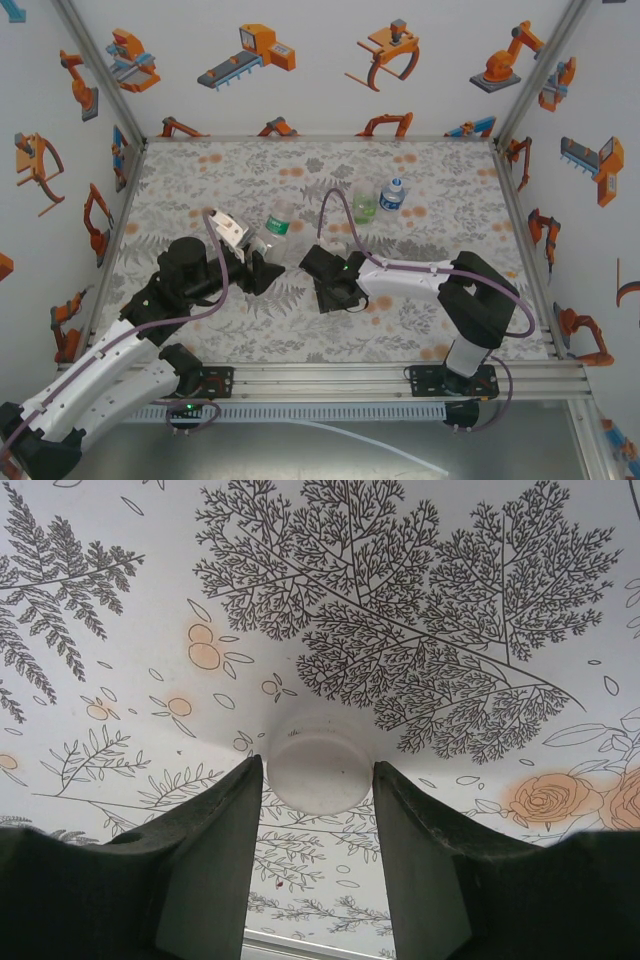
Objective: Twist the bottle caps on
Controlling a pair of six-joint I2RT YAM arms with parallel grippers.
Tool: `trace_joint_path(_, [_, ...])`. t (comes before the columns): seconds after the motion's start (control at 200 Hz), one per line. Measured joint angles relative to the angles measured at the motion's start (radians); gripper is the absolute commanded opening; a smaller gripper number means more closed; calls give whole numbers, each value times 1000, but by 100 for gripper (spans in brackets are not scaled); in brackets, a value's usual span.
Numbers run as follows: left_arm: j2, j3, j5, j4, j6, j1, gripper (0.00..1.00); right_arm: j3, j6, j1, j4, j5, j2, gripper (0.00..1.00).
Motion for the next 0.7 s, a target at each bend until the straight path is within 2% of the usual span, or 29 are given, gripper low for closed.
trace_joint_path(0.436, [13,2,7,-4,5,0,0,3,-2,3,-18,32,-14,33])
trace_joint_path(0.576, [74,21,36,-31,26,0,0,1,-17,5,-18,66,-92,29])
trace_joint_path(0.701, [104,25,84,-45,56,0,0,-14,-65,4,-10,96,-223,25])
